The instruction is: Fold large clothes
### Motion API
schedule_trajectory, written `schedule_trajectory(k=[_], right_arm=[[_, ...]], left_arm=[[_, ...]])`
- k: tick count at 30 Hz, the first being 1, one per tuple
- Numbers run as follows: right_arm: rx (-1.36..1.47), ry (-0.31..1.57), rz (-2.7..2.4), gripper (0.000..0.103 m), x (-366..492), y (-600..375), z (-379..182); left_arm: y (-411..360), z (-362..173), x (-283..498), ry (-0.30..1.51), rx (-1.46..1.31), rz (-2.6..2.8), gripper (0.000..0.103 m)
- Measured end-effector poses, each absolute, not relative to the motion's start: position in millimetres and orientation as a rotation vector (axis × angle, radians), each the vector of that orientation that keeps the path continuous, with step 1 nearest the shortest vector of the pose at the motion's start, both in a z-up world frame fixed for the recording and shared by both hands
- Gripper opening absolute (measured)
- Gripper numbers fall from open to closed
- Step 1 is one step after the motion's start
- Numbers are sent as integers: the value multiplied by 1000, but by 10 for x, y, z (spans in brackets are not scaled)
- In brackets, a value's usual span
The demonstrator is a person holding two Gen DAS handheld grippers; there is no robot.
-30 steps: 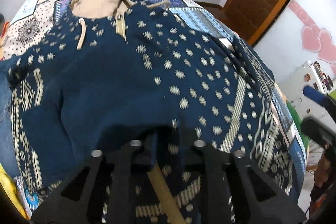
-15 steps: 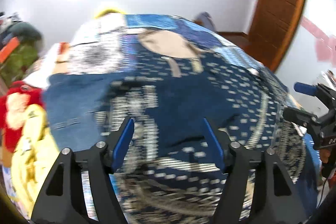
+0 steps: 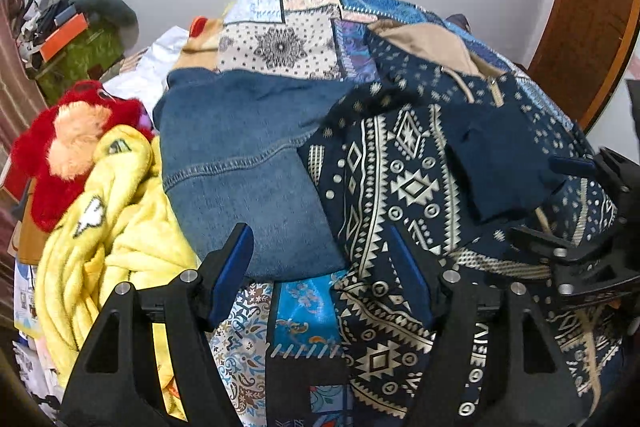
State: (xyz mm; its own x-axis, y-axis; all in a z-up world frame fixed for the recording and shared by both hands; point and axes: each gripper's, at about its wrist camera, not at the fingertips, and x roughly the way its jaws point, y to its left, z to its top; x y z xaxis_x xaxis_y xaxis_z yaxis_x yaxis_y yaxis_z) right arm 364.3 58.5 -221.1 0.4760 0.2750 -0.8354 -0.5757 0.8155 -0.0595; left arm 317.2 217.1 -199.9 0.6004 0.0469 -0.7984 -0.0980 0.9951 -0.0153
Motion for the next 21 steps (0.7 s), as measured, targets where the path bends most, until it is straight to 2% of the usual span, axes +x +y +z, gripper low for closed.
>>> schedule_trajectory(k=[2, 4, 6, 7, 8, 9, 12, 15, 21], right_arm=[[-388, 950, 530, 101, 3709, 691, -2329], [-403, 950, 532, 91, 3766, 754, -2419], [-401, 965, 541, 70, 3812, 784, -2486], [-394, 975, 546, 67, 3843, 789, -2520], [-386, 972, 545, 57, 3853, 773, -2524], [-376, 964, 544, 39, 3860, 755, -2516], [-319, 962, 550, 20, 3890, 658, -2437], [-250, 940, 556, 16, 3893, 510, -2301], [-130, 862, 536, 15, 3862, 70, -1876]], left_arm=[[2160, -2046, 3184, 930, -55, 83, 69], [2137, -2087, 3207, 930, -49, 79, 69], [2118, -2112, 3232, 929, -47, 73, 69], [2104, -2118, 3241, 928, -48, 72, 69], [2094, -2122, 3251, 928, -49, 70, 69], [2075, -2121, 3259, 926, -47, 69, 69], [2030, -2094, 3263, 921, -41, 66, 69], [1970, -2034, 3256, 913, -25, 64, 69], [1856, -1912, 3277, 905, 0, 67, 69]])
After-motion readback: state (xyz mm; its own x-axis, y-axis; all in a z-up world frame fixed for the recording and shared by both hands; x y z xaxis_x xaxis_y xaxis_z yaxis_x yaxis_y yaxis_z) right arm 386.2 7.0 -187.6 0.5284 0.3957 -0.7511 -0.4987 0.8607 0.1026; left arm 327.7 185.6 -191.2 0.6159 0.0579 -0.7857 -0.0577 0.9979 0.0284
